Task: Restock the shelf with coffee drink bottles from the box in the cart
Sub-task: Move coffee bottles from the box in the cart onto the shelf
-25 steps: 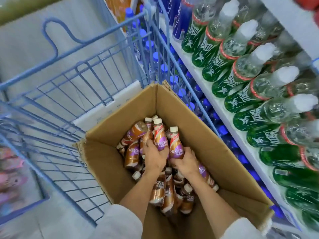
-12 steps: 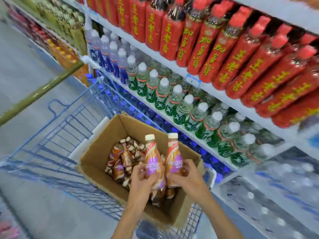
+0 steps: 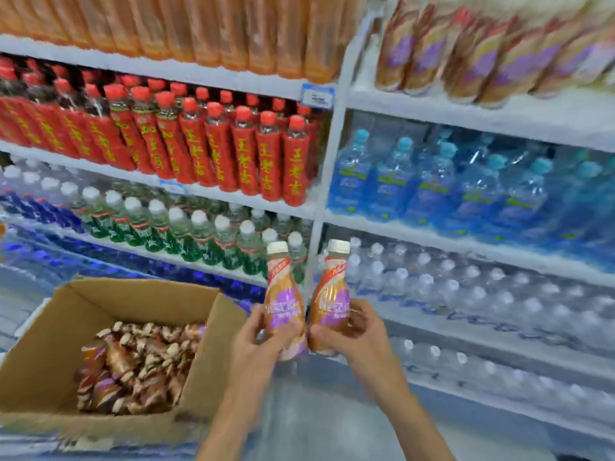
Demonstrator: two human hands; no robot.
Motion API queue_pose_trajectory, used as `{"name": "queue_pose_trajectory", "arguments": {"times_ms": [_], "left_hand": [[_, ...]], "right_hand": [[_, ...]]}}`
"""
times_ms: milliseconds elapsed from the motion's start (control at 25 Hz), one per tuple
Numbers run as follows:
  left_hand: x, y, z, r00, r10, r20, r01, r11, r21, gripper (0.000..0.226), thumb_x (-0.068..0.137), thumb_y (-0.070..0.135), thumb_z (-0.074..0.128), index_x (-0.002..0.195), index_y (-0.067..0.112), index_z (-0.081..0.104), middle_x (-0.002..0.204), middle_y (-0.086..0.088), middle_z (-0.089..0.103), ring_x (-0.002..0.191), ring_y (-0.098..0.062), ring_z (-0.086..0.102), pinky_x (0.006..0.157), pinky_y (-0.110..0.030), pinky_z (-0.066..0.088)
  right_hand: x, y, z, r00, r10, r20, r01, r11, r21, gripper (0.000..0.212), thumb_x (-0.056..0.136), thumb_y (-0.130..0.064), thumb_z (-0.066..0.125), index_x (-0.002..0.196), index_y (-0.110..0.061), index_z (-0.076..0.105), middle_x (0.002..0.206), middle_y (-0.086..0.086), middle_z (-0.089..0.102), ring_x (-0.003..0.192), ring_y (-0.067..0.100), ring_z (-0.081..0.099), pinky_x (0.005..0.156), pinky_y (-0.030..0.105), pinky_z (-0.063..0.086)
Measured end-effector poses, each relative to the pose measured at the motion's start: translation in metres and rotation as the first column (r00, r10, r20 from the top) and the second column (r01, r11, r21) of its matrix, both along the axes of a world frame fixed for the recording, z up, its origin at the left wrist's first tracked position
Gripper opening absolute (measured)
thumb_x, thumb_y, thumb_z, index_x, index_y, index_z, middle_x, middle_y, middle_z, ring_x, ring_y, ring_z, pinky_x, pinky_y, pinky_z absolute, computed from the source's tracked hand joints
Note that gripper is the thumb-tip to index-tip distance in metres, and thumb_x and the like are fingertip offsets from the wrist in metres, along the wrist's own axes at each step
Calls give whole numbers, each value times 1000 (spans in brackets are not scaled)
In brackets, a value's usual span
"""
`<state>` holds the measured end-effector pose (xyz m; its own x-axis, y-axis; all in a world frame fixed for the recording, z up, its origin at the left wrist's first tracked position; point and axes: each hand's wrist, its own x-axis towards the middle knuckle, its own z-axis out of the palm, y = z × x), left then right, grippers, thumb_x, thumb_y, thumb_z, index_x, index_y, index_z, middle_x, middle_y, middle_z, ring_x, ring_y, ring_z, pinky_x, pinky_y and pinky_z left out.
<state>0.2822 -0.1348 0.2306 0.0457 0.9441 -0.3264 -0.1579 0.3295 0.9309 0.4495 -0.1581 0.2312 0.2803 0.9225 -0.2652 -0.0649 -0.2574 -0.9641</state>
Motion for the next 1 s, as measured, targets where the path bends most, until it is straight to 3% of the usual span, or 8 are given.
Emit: {"name": "queue_pose_trajectory", "arguments": {"times_ms": [40, 160, 400, 600, 760, 1000], "left_hand": [[32, -10, 9, 999, -35, 18, 35, 999, 9, 61, 55, 24, 93, 110, 12, 71, 104, -15, 76, 88, -25, 73, 78, -35, 60], [107, -29, 27, 988, -134, 78, 134, 991, 12, 75, 49, 35, 90, 118, 13, 68, 108, -12, 76, 102, -36, 71, 91, -48, 57], [213, -44, 49, 946, -298, 125, 292, 954, 66, 76, 52, 32, 87, 122, 15, 65, 114, -14, 74, 99, -32, 72, 94, -51, 54], [278, -32, 52, 912, -385, 142, 384, 923, 30, 60, 64, 24, 87, 120, 19, 65, 108, -9, 76, 92, -29, 73, 96, -59, 51], [336, -2, 61, 894, -403, 199, 405, 914, 29, 36, 82, 18, 74, 117, 16, 68, 104, -10, 77, 90, -26, 73, 88, -47, 55], [407, 66, 91, 869, -460, 183, 447, 888, 109, 48, 69, 28, 84, 114, 23, 70, 106, -7, 76, 90, -22, 74, 81, -42, 54]], "right_hand": [[28, -17, 10, 1000, -27, 8, 27, 999, 17, 64, 59, -10, 95, 113, -19, 62, 99, 1, 77, 86, 11, 73, 75, 25, 58], [94, -56, 33, 995, -89, 33, 87, 994, 60, 50, 70, -19, 93, 113, -29, 68, 97, -9, 77, 89, 12, 74, 77, 28, 60], [188, -96, 61, 961, -273, 51, 263, 952, 156, 57, 69, -31, 93, 119, -33, 67, 98, -6, 77, 88, 15, 74, 79, 34, 62], [244, -94, 72, 929, -369, 30, 360, 920, 154, 59, 68, -25, 93, 120, -30, 65, 99, -3, 76, 84, 11, 74, 69, 22, 57], [293, -69, 84, 937, -349, 22, 342, 929, 141, 44, 73, -19, 89, 113, -25, 71, 93, -5, 79, 85, 11, 75, 71, 21, 57], [361, -1, 121, 935, -350, 51, 336, 924, 181, 23, 78, -32, 82, 100, -31, 76, 90, -5, 78, 80, 10, 72, 67, 17, 54]]}}
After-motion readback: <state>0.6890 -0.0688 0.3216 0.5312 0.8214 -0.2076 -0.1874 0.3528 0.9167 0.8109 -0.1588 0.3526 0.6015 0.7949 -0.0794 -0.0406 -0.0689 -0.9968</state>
